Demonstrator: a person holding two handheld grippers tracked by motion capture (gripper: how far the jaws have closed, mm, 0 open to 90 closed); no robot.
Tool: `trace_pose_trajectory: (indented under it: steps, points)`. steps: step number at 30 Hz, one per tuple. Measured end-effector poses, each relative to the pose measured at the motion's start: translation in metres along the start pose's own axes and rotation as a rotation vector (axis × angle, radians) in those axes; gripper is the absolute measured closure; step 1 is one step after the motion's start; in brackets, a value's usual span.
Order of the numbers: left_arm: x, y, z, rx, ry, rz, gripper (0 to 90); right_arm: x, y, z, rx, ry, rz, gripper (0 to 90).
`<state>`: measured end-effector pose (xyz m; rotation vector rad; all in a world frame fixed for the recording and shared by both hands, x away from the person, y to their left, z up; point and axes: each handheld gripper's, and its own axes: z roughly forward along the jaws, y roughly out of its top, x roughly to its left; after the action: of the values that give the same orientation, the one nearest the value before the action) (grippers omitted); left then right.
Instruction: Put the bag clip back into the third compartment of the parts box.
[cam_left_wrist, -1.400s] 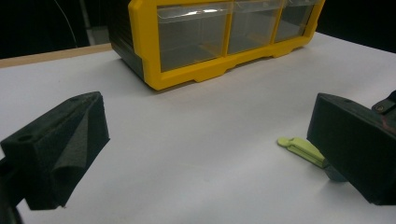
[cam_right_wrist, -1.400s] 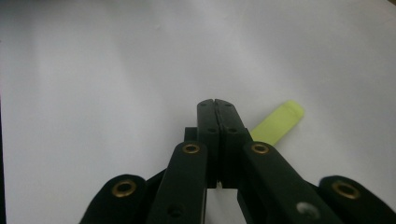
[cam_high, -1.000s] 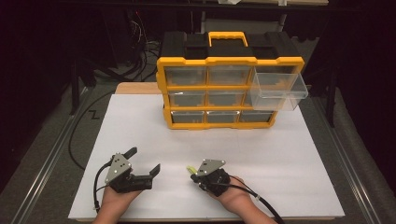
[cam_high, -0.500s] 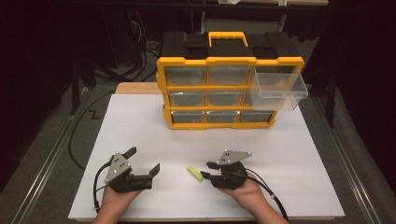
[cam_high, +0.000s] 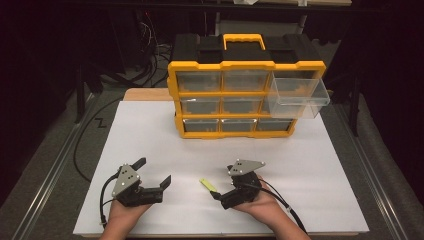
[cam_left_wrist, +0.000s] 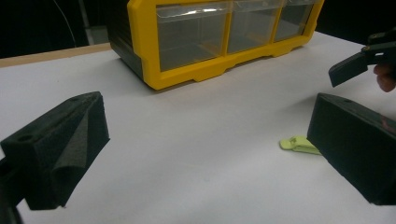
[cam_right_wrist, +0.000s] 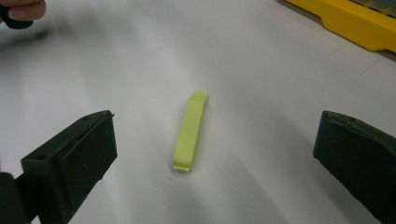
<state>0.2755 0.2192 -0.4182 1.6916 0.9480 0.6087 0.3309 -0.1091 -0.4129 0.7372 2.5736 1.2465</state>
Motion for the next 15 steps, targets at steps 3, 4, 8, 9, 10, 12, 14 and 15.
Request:
trace_pose_trajectory:
  steps: [3,4,8,9,10,12,14,15]
  points:
    - [0.000,0.000,0.000,0.000,0.000,0.001,0.3,-0.001,0.001,0.005,0.015,0.009,-0.003,0.1]
    - [0.000,0.000,0.000,0.000,-0.002,0.002,0.3,-0.001,0.002,0.010,0.029,0.008,-0.013,0.2]
    - [0.000,0.000,0.001,-0.001,-0.004,0.002,0.3,-0.001,0.003,0.022,0.049,0.019,-0.012,9.0]
    - [0.000,0.000,0.000,-0.002,-0.005,0.002,0.3,0.000,0.003,0.024,0.053,0.024,-0.007,14.4]
    - [0.000,0.000,0.000,-0.002,-0.006,0.003,0.3,0.000,0.003,0.027,0.061,0.026,-0.003,19.8]
    - [0.000,0.000,0.000,-0.003,-0.006,0.004,0.3,0.001,0.003,0.029,0.072,0.035,-0.001,26.9]
    - [0.000,0.000,0.000,-0.005,-0.007,0.003,0.3,0.002,0.003,0.033,0.084,0.041,-0.002,36.7]
    - [0.000,0.000,0.000,-0.004,-0.009,0.005,0.3,0.005,0.003,0.036,0.111,0.035,-0.019,44.4]
